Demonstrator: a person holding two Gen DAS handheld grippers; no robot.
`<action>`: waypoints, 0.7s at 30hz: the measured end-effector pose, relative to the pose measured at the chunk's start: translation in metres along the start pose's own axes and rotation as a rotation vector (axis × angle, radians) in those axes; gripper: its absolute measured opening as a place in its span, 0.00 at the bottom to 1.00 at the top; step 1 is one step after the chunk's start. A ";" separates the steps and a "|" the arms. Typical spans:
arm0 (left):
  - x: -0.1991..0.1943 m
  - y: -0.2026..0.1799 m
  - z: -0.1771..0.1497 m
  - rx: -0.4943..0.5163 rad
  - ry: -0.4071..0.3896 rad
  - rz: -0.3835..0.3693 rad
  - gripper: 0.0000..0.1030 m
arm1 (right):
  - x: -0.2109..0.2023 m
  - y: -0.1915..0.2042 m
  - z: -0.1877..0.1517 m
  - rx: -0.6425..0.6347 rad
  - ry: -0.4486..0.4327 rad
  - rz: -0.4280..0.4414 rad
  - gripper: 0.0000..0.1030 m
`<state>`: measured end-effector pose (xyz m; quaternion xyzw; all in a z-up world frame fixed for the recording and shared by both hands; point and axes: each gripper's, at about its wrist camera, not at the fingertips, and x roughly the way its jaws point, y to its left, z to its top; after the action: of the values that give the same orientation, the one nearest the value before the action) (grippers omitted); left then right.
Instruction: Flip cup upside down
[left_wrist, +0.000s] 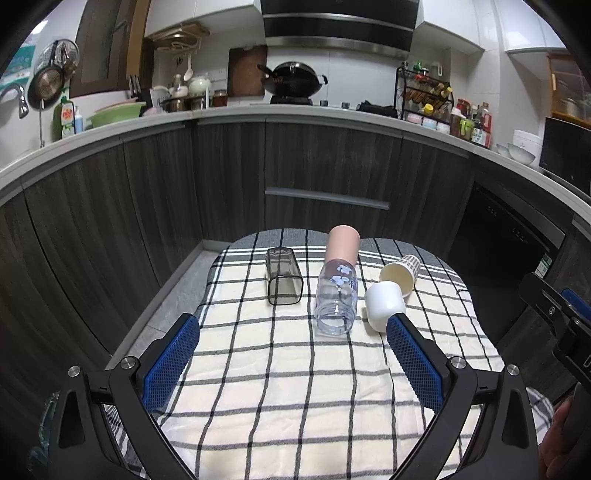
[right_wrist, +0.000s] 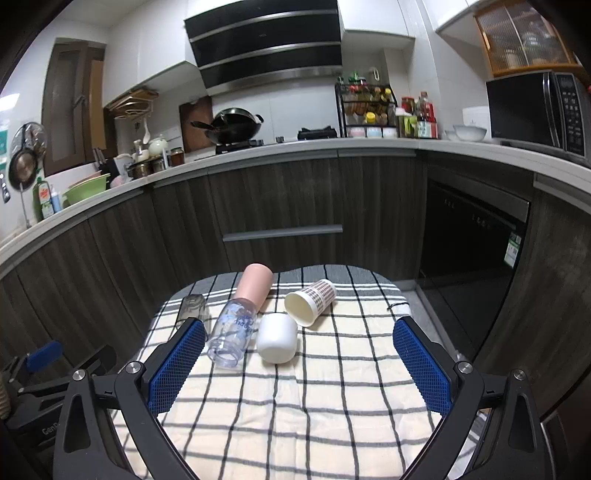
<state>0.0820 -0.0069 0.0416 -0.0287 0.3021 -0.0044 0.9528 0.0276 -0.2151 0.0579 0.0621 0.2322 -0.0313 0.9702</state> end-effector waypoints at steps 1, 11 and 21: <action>0.002 -0.001 0.002 -0.001 0.006 0.000 1.00 | 0.004 -0.001 0.003 0.005 0.006 0.000 0.99; 0.050 -0.013 0.034 0.001 0.059 0.001 1.00 | 0.049 -0.009 0.034 0.020 0.030 -0.020 0.99; 0.096 -0.023 0.071 0.018 0.044 -0.002 1.00 | 0.096 -0.003 0.060 -0.009 0.032 -0.025 0.99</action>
<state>0.2017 -0.0289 0.0453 -0.0203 0.3228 -0.0086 0.9462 0.1397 -0.2289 0.0672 0.0554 0.2484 -0.0414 0.9662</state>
